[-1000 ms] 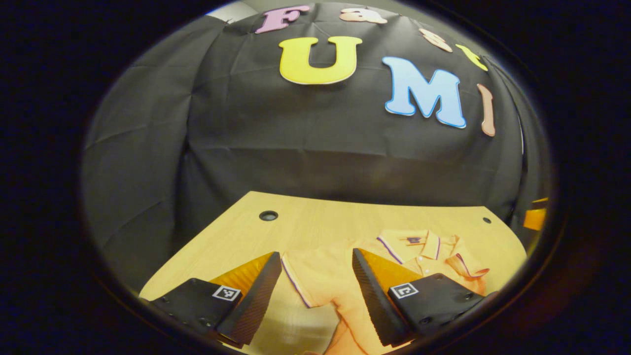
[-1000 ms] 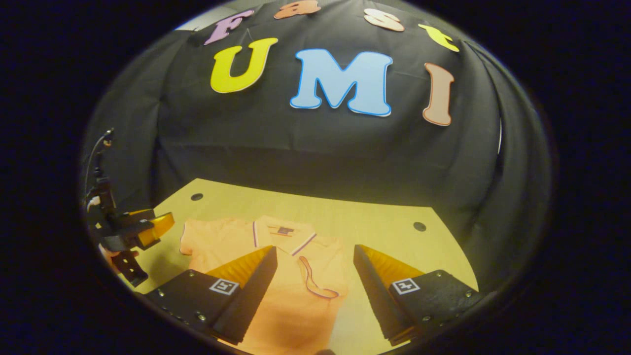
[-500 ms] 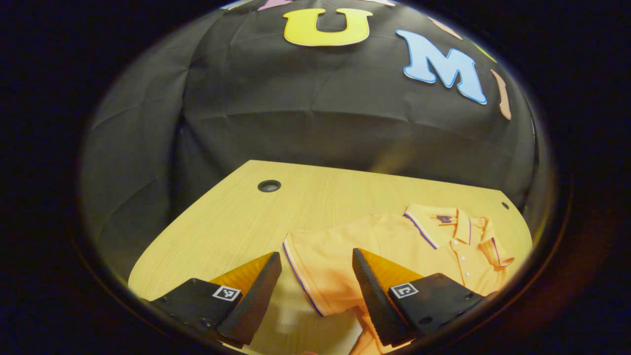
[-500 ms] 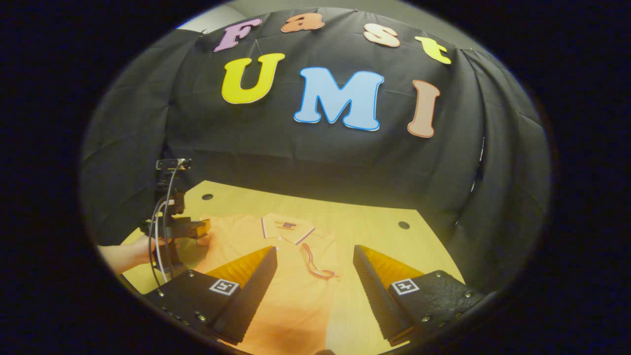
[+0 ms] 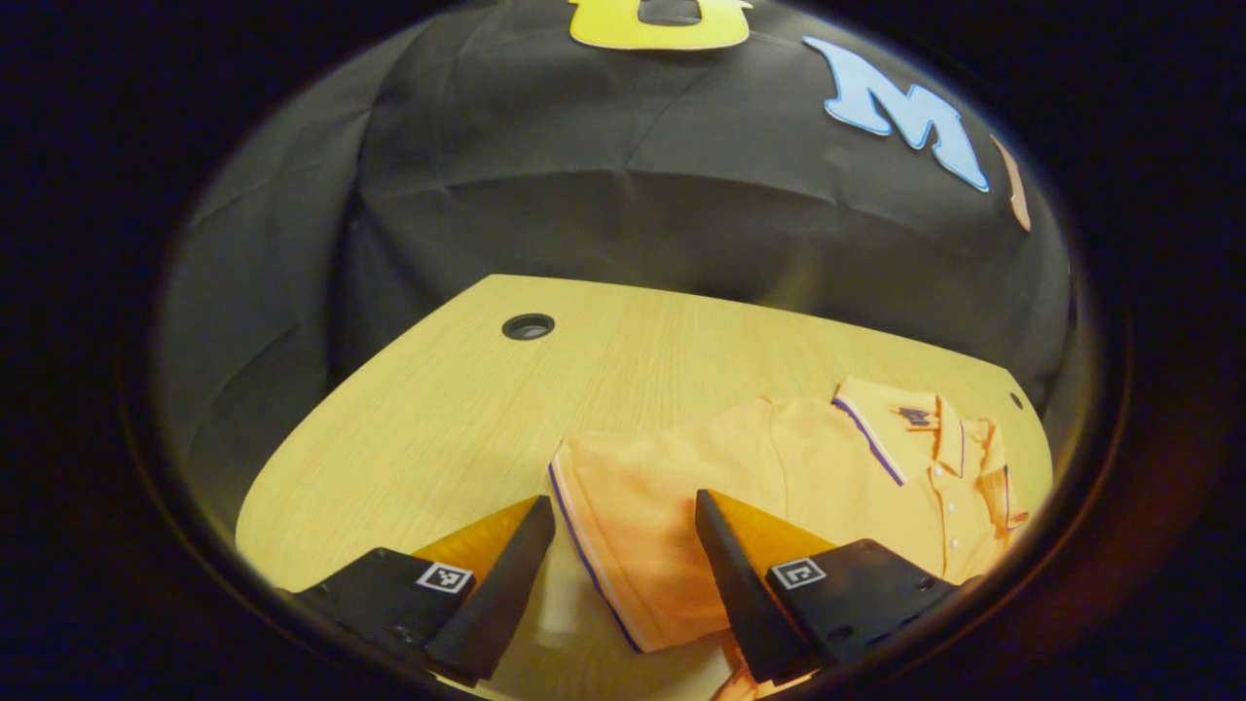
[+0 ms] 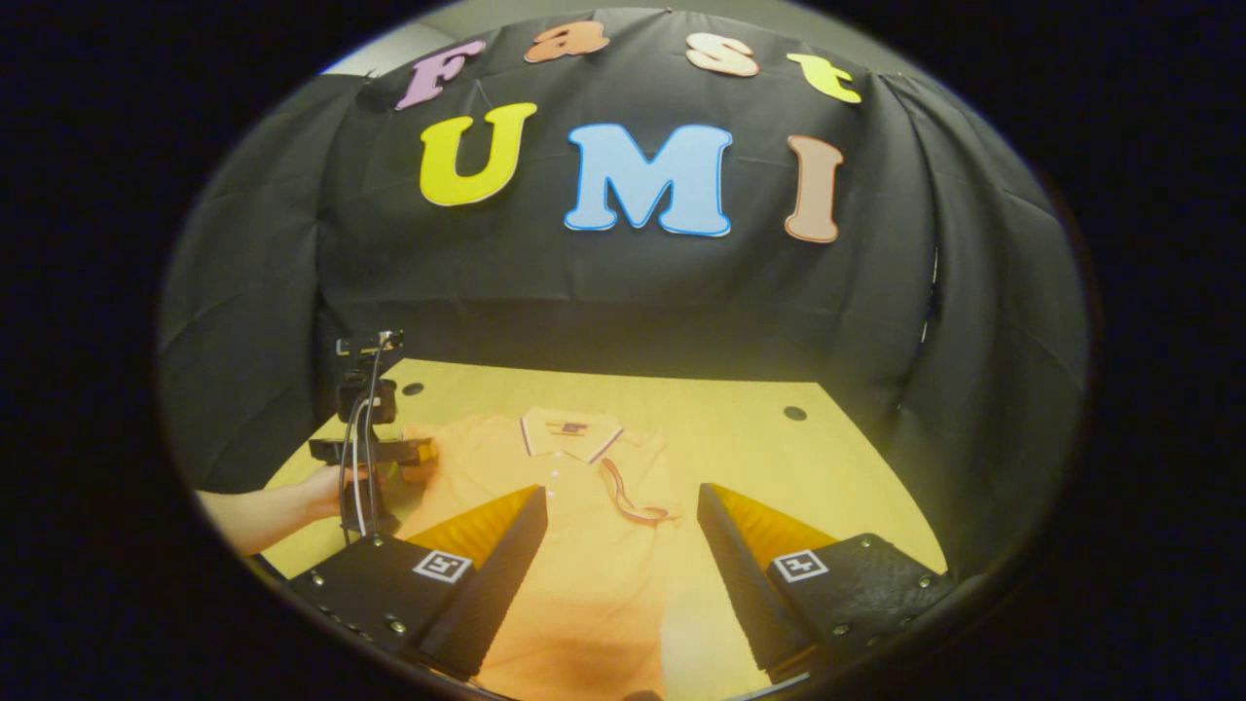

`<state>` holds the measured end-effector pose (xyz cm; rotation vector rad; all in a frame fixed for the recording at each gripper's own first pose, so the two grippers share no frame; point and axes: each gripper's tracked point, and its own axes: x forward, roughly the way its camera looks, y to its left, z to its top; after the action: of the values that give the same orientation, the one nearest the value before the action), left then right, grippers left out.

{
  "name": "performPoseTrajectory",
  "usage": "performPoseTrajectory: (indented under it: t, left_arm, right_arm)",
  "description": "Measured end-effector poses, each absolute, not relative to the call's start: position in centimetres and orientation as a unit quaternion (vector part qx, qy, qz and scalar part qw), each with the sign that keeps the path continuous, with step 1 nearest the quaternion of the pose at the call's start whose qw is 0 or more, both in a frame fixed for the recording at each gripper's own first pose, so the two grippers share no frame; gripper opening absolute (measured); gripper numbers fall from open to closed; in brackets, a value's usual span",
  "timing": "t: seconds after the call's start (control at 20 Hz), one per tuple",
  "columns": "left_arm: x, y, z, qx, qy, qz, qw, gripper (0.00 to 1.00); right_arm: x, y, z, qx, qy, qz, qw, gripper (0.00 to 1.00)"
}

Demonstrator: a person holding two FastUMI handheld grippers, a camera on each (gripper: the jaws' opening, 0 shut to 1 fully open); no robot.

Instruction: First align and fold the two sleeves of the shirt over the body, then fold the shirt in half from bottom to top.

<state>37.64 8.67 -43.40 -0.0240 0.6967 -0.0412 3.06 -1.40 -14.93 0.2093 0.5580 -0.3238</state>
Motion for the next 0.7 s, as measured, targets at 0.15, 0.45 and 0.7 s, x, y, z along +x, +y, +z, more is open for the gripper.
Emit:
performPoseTrajectory:
  t: [0.15,0.45,0.7]
  left_arm:
    - [37.6,9.4,-43.7,0.013,0.349,-0.008,0.937,0.85]
    - [37.2,8.9,-43.5,0.008,0.348,-0.011,0.937,0.18]
    - [37.5,8.3,-41.7,0.019,0.330,-0.014,0.944,0.07]
  right_arm:
    - [2.3,-2.3,-15.1,0.118,0.272,-0.173,0.939,0.96]
    - [0.6,-3.8,-16.3,0.142,0.277,-0.208,0.927,0.96]
    - [-1.5,-4.1,-17.4,0.153,0.289,-0.248,0.912,0.97]
